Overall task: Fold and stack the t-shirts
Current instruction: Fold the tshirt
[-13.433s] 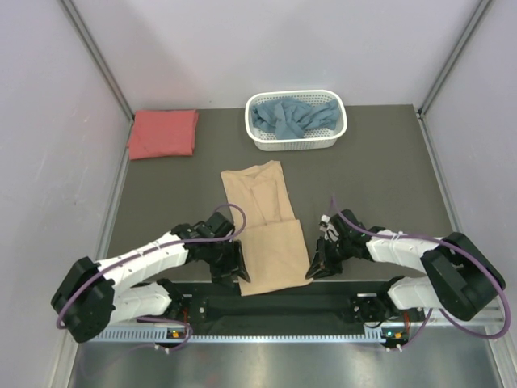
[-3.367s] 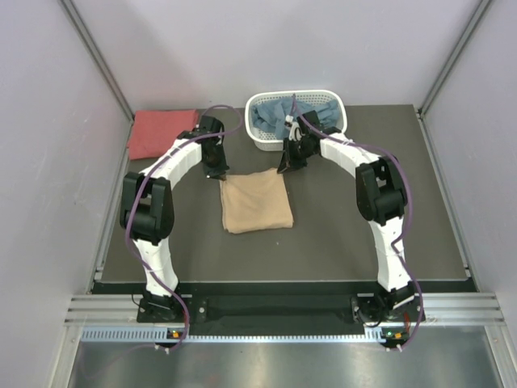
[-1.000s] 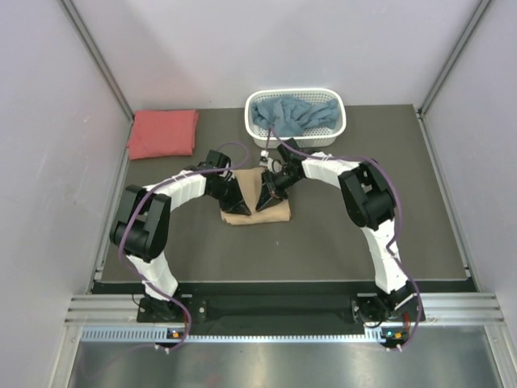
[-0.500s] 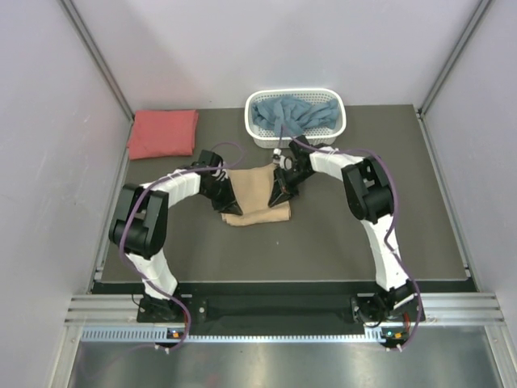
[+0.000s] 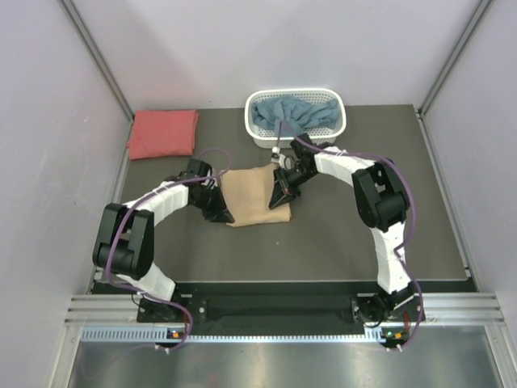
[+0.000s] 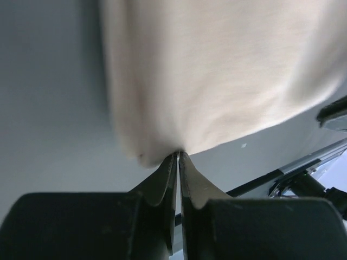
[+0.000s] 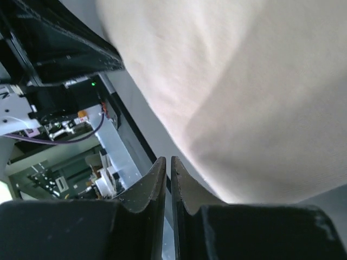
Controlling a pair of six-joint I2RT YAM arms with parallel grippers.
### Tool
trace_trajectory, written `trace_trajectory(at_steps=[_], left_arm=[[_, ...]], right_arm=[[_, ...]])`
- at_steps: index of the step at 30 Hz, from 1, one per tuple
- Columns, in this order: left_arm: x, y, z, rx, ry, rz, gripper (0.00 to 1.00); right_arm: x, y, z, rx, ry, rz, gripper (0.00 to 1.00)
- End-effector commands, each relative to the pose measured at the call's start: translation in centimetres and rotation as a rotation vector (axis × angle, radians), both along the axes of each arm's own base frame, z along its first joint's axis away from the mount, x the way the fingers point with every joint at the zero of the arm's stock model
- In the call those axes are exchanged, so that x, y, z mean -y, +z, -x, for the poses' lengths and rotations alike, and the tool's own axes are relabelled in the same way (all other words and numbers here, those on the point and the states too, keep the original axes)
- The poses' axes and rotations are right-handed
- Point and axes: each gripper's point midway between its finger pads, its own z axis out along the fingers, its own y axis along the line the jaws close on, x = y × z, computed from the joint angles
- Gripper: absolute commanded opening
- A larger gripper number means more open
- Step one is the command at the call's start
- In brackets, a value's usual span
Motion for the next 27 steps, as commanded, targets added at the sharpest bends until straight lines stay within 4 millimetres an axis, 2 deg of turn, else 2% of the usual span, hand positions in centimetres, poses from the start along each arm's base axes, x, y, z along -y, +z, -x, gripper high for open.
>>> trace_trajectory(at_steps=[1, 6, 9, 11, 14, 15, 16, 17, 18, 20, 23, 26, 27], left_arm=[[-1.5, -2.1, 0.3, -0.027, 0.060, -0.007, 0.10], [-2.4, -3.8, 0.1, -0.056, 0.077, -0.032, 0.09], [-2.6, -3.7, 0.1, -0.066, 0.064, -0.050, 0.09], [-2.7, -3.1, 0.2, -0.055, 0.055, -0.051, 0.09], [-2.7, -0.3, 0.2, -0.001, 0.047, -0.045, 0.09], [-2.8, 1.3, 0.2, 0.035, 0.046, -0.040, 0.09], [-2.7, 2.1, 0.3, 0.046, 0.045, -0.033, 0.10], [-2.1, 5.5, -0.5, 0.137, 0.040, 0.013, 0.14], [-2.1, 5.5, -0.5, 0.135, 0.044, 0.014, 0.14], [-1.5, 7.3, -1.8, 0.208, 0.047, 0.055, 0.18], [-0.1, 7.2, -3.0, 0.192, 0.063, 0.140, 0.17], [1.0, 4.6, -3.3, 0.112, 0.093, 0.208, 0.15], [0.8, 2.8, -3.2, 0.073, 0.104, 0.185, 0.14]], right_arm=[[0.6, -2.0, 1.2, -0.008, 0.038, -0.016, 0.08], [2.3, -4.5, 0.6, -0.018, -0.021, 0.026, 0.08], [3.4, -5.7, 0.1, -0.015, -0.049, 0.075, 0.09], [3.7, -5.6, -0.2, 0.003, -0.051, 0.098, 0.09], [3.8, -4.1, -0.8, 0.041, -0.050, 0.109, 0.09], [3.5, -3.2, -1.1, 0.057, -0.053, 0.098, 0.09], [3.4, -1.9, -1.4, 0.074, -0.063, 0.083, 0.09], [2.8, 0.5, -1.8, 0.105, -0.073, 0.050, 0.09], [2.8, 0.5, -1.8, 0.106, -0.073, 0.049, 0.09], [2.3, 1.6, -1.7, 0.113, -0.070, 0.029, 0.09], [2.2, 1.1, -1.5, 0.105, -0.062, 0.025, 0.09], [2.8, -1.3, -0.6, 0.082, -0.037, 0.046, 0.09], [3.0, -2.1, -0.4, 0.080, -0.032, 0.056, 0.09]])
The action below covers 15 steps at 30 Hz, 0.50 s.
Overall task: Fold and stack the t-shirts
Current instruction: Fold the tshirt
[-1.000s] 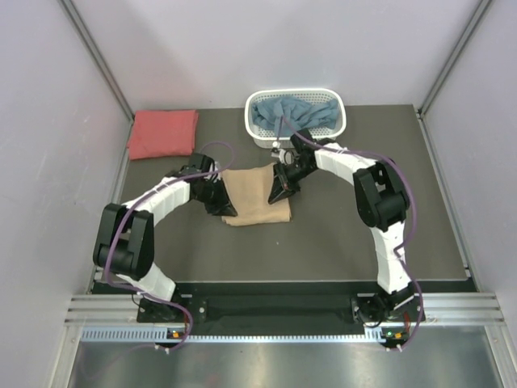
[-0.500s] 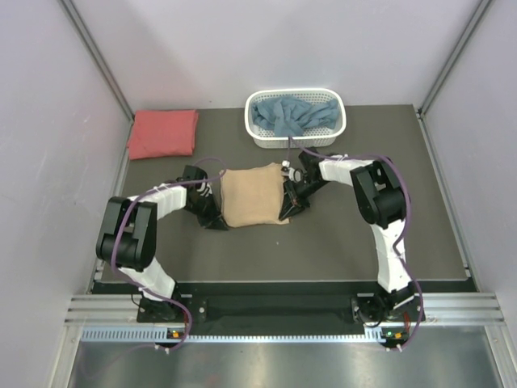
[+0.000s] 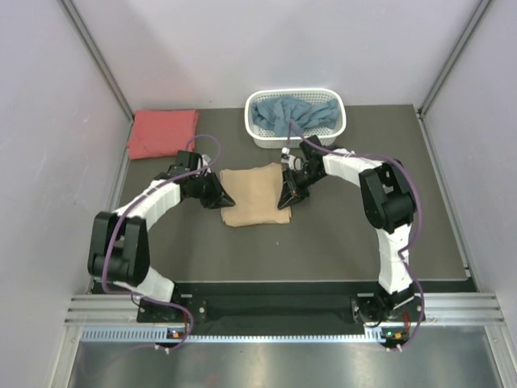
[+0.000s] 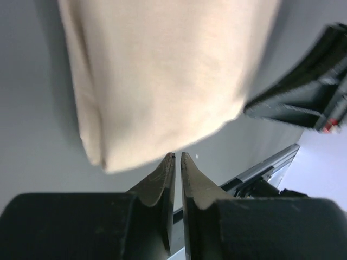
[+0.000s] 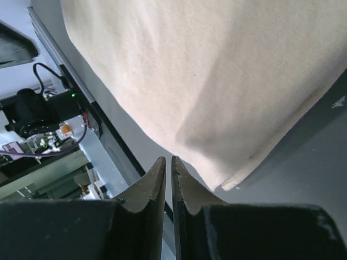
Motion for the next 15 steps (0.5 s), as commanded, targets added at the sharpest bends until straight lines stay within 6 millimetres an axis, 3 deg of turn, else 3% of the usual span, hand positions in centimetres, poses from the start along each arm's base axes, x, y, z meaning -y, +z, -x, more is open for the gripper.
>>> trace_trajectory(at_steps=[1, 4, 8, 11, 15], left_arm=[[0.6, -4.0, 0.2, -0.102, 0.022, 0.043, 0.13], [-0.3, -7.4, 0.9, -0.162, 0.029, -0.014, 0.11], [-1.5, -9.1, 1.7, -0.204, 0.039, -0.071, 0.09], [-2.2, -8.1, 2.1, -0.187, 0.029, -0.115, 0.09], [-2.6, -4.3, 1.4, -0.088, 0.004, -0.137, 0.12]], right_arm=[[0.5, -2.0, 0.7, 0.019, 0.032, 0.008, 0.09], [1.6, -4.6, 1.1, -0.002, 0.017, 0.039, 0.09], [2.3, -5.3, 1.3, -0.012, 0.001, 0.053, 0.09], [2.2, -3.8, 0.6, 0.028, -0.009, 0.049, 0.09], [1.4, -1.1, -1.8, 0.100, -0.047, 0.031, 0.09]])
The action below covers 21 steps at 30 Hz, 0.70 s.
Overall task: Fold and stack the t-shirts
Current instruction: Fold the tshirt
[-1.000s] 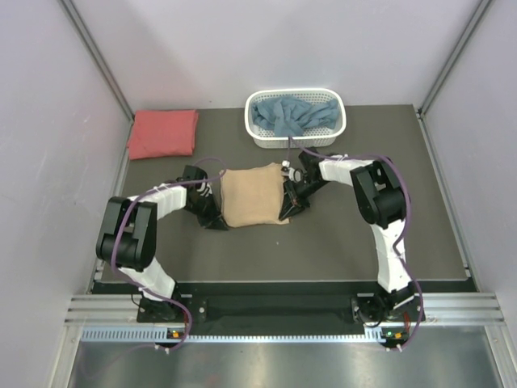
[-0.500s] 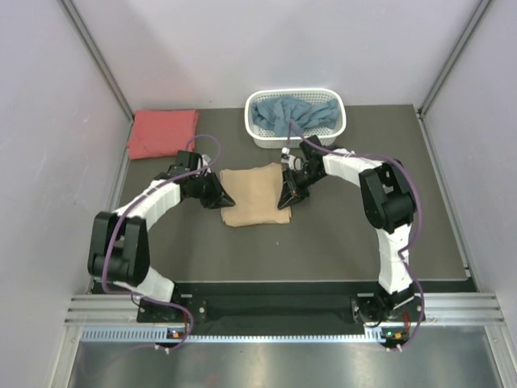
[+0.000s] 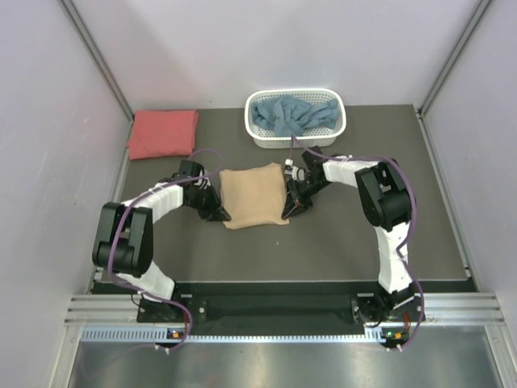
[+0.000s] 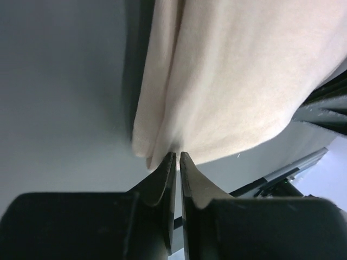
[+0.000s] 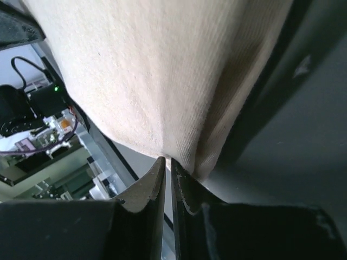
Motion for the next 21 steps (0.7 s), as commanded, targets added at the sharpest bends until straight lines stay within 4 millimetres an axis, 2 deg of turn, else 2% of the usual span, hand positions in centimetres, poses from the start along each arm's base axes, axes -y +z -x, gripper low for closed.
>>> trace_trajectory(at_steps=[1, 3, 5, 6, 8, 11, 13, 17, 20, 21], left_arm=[[-1.4, 3.9, -1.4, 0.131, -0.019, -0.075, 0.13], [-1.1, 5.2, -2.1, 0.163, -0.018, -0.056, 0.14], [-0.5, 5.6, -2.7, 0.174, -0.003, -0.022, 0.14], [-0.2, 5.4, -2.7, 0.161, -0.002, -0.003, 0.15], [0.3, 5.2, -2.8, 0.150, 0.018, 0.035, 0.15], [1.1, 4.0, -2.5, 0.137, 0.031, 0.096, 0.15], [1.2, 2.1, -1.4, 0.084, 0.053, 0.115, 0.15], [-0.2, -1.4, 0.9, -0.012, 0.073, 0.023, 0.14], [-1.2, -1.8, 1.8, -0.018, 0.068, -0.031, 0.14], [-1.3, -1.1, 1.4, 0.009, 0.064, -0.039, 0.14]], right_arm=[[-0.7, 4.0, -5.2, 0.221, -0.054, -0.013, 0.10], [-1.5, 4.9, -7.4, 0.268, -0.117, -0.031, 0.10], [-2.2, 5.4, -8.8, 0.255, -0.184, -0.055, 0.10], [-2.7, 6.0, -10.3, 0.298, -0.214, -0.085, 0.10], [-3.4, 5.8, -11.6, 0.281, -0.274, -0.112, 0.10], [-4.4, 5.7, -14.0, 0.293, -0.358, -0.147, 0.10], [-4.9, 5.0, -15.3, 0.279, -0.432, -0.168, 0.10], [-4.9, 3.6, -17.1, 0.268, -0.532, -0.160, 0.10], [-4.5, 2.9, -17.7, 0.268, -0.557, -0.114, 0.10], [-4.3, 3.4, -18.2, 0.295, -0.562, -0.096, 0.10]])
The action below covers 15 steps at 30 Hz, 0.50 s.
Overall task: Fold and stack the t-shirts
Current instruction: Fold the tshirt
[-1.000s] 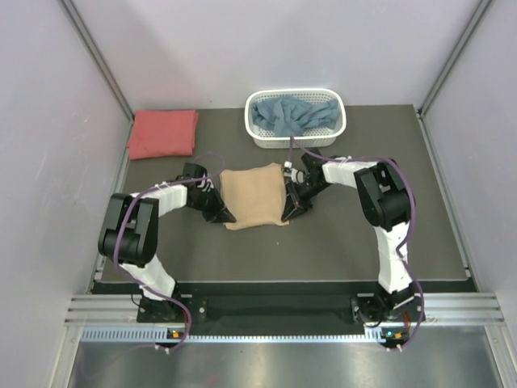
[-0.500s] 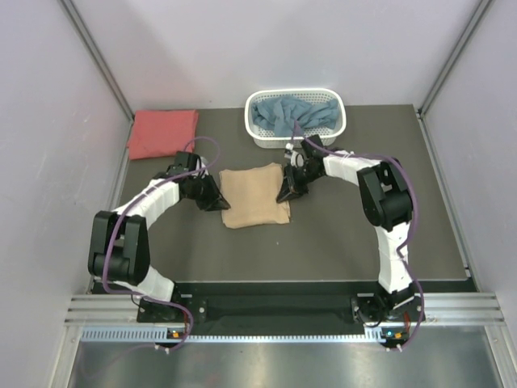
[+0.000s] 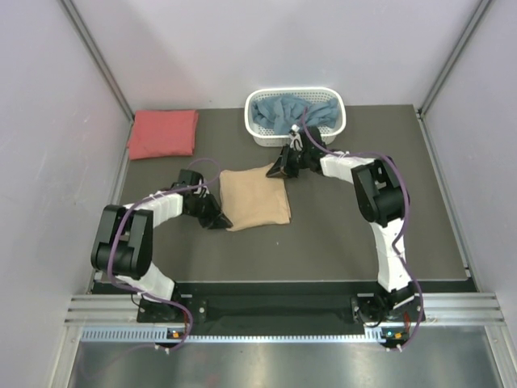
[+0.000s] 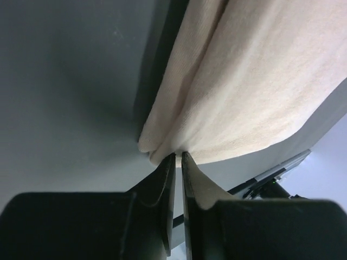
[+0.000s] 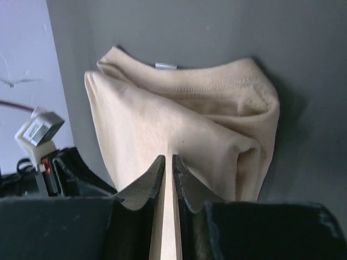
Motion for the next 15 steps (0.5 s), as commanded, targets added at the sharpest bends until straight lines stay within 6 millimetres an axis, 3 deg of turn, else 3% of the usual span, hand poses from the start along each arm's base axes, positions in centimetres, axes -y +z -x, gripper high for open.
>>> trace_trajectory(at_steps=[1, 5, 6, 7, 9, 11, 12, 14, 15], left_arm=[[-1.6, 0.4, 0.0, 0.038, -0.007, -0.096, 0.16], [-2.6, 4.0, -1.6, 0.155, -0.035, -0.160, 0.46], [-2.6, 5.3, -2.5, 0.194, -0.037, -0.169, 0.50], [-2.9, 5.9, -3.0, 0.217, -0.036, -0.181, 0.52], [-3.3, 7.4, -4.1, 0.255, -0.036, -0.193, 0.56], [-3.7, 7.8, -5.1, 0.270, -0.026, -0.183, 0.58], [-3.5, 8.3, -5.9, 0.295, -0.026, -0.165, 0.61], [-3.4, 8.1, -6.8, 0.301, -0.020, -0.140, 0.66], [-3.4, 8.1, -7.5, 0.317, -0.016, -0.144, 0.69]], right_arm=[[1.2, 0.2, -3.1, 0.023, -0.111, 0.063, 0.10], [3.6, 2.3, -2.5, 0.085, -0.121, 0.212, 0.11], [4.3, 2.4, -2.0, 0.085, -0.124, 0.256, 0.12], [4.9, 4.2, -1.8, 0.137, -0.107, 0.275, 0.12], [6.0, 5.5, -1.3, 0.173, -0.105, 0.331, 0.14], [7.4, 7.7, -0.2, 0.221, -0.091, 0.382, 0.16], [8.7, 9.1, 0.7, 0.246, -0.101, 0.427, 0.21], [10.1, 9.8, 1.8, 0.260, -0.110, 0.475, 0.31], [10.9, 11.6, 2.2, 0.299, -0.129, 0.486, 0.33]])
